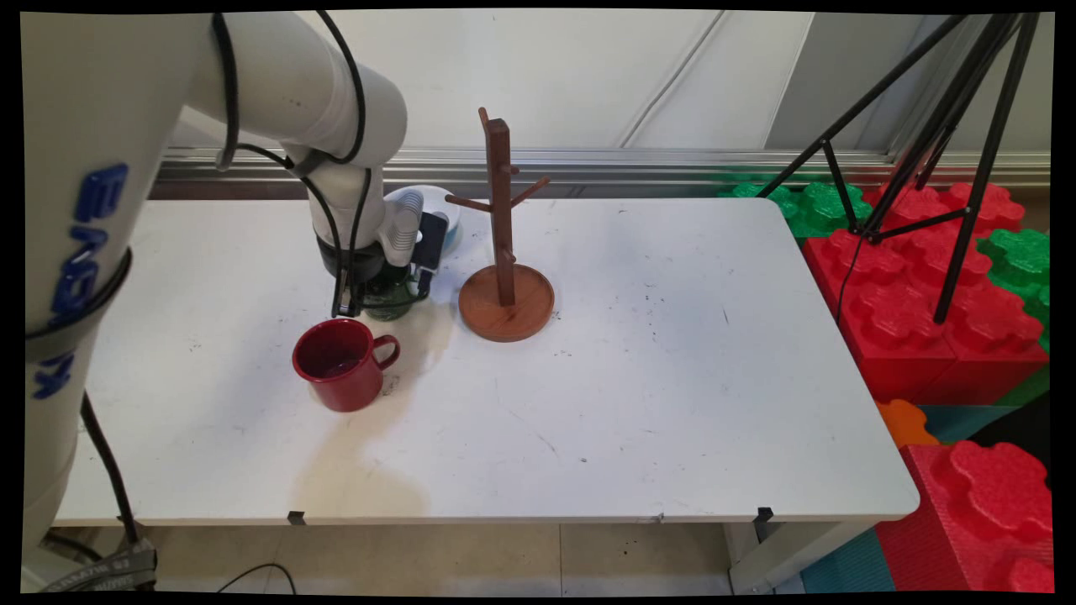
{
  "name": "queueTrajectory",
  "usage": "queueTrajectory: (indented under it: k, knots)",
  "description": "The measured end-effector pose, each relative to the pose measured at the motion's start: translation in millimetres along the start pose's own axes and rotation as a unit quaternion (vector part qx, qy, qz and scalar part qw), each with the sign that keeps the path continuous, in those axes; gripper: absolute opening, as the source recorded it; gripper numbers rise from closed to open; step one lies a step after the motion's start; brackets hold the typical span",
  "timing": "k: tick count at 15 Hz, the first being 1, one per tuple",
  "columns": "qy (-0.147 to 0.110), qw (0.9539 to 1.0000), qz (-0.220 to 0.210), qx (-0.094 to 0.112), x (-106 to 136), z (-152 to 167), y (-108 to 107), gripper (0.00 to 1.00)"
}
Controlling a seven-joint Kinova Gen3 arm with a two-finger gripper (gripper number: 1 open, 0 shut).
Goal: Place the picked object on the table
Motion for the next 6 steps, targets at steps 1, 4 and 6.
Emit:
queueTrajectory:
  k: [1, 4, 6]
  knots:
    - [0.0, 1.0, 0.001, 0.0, 0.9, 0.2, 0.1, 1.0]
    - [0.0, 1.0, 0.001, 0.004, 5.0, -0.2, -0.4, 1.0]
    - [0.001, 1.0, 0.0, 0.007, 6.6, -1.2, -1.0, 1.0]
